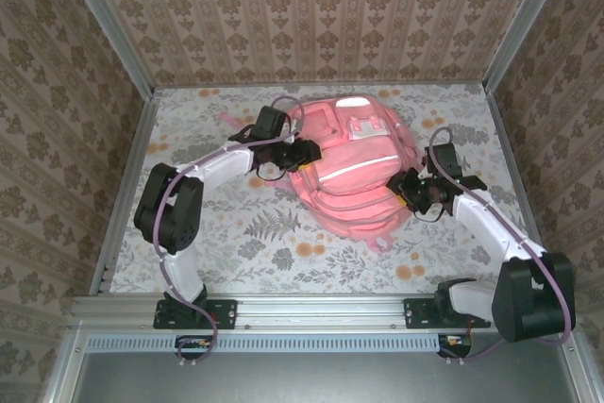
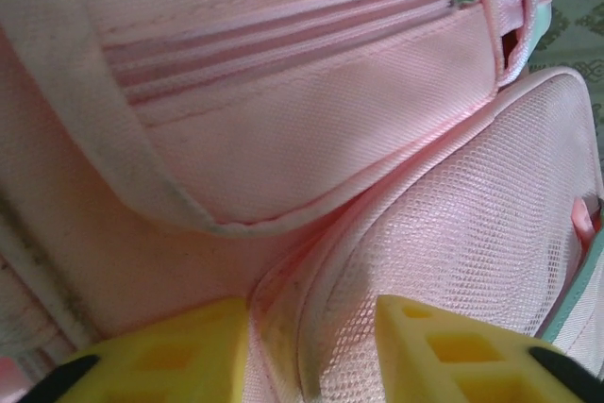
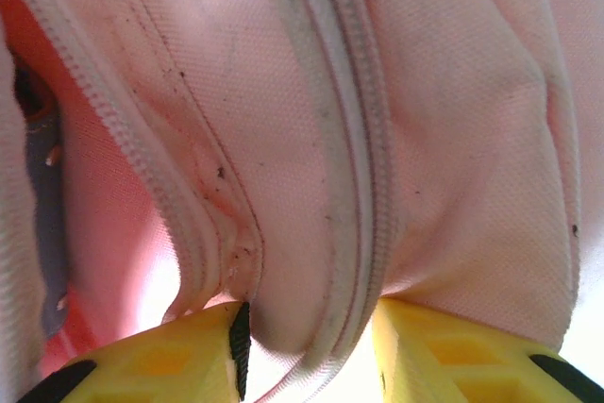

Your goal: Pack books, pencil case, and school supplies into a backpack

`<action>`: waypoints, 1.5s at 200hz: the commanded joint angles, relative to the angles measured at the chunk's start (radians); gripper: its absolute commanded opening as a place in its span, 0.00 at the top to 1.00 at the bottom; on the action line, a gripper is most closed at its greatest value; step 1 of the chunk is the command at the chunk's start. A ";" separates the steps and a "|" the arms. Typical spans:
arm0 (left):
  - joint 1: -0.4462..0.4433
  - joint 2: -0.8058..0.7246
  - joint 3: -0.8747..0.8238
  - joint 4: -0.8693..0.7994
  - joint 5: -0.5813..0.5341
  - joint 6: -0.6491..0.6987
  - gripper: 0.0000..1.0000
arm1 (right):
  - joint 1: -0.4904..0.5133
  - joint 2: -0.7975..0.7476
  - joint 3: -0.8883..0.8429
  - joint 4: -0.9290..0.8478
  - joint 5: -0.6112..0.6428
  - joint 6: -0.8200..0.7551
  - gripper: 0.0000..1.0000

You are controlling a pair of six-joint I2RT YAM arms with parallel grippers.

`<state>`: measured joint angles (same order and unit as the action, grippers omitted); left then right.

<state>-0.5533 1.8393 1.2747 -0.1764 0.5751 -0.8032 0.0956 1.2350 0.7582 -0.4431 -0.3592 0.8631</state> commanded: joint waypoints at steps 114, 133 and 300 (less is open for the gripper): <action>0.044 -0.065 -0.166 0.208 -0.022 -0.109 1.00 | -0.004 0.505 0.542 -0.033 -0.001 -0.363 0.58; 0.044 -0.086 -0.181 0.216 -0.021 -0.116 1.00 | -0.005 0.427 0.519 -0.084 0.088 -0.361 0.53; 0.009 -0.151 -0.123 0.189 0.005 -0.152 1.00 | 0.721 0.381 0.516 -0.163 0.676 -0.030 0.50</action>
<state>-0.5232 1.7432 1.1076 0.0307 0.5240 -0.9504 0.7830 1.5337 1.2053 -0.6273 0.2066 0.7349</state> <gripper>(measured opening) 0.038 0.509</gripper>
